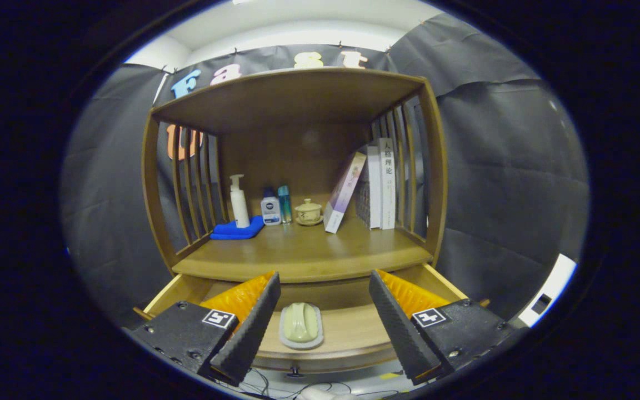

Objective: Pull open the drawer, take out the items inside it, and place them on the countertop above the cabinet.

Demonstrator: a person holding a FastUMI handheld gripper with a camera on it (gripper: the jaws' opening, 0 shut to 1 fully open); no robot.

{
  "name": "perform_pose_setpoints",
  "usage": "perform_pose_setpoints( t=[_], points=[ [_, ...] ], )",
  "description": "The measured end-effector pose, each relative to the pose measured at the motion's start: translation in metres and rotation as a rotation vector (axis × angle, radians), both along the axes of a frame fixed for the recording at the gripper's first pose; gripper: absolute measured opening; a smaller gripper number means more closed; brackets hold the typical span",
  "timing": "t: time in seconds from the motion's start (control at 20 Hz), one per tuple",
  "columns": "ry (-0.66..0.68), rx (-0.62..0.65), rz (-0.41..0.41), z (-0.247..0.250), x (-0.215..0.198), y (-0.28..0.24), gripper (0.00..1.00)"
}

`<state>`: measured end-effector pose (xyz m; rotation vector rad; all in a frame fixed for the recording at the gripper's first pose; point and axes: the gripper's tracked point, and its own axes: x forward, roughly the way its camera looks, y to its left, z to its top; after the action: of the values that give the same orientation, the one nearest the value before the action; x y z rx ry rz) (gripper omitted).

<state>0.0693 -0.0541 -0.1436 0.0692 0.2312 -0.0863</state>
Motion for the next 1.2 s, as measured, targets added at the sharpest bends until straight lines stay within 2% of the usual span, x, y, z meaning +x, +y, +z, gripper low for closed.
perform_pose_setpoints(
  t=[0.2, 0.5, 0.6, 0.75, 1.0, 1.2],
  points=[
    [0.119, -0.014, 0.059, -0.014, 0.038, 0.02, 1.0],
    [0.378, -0.072, 0.124, -0.07, 0.085, 0.044, 1.0],
    [0.474, -0.085, 0.127, -0.091, 0.09, 0.047, 1.0],
    [0.593, -0.038, 0.14, -0.118, 0.094, 0.052, 0.99],
    [0.744, 0.0, 0.132, -0.146, 0.089, 0.047, 0.85],
    [0.863, 0.02, 0.139, -0.164, 0.077, 0.048, 0.69]
  ],
)
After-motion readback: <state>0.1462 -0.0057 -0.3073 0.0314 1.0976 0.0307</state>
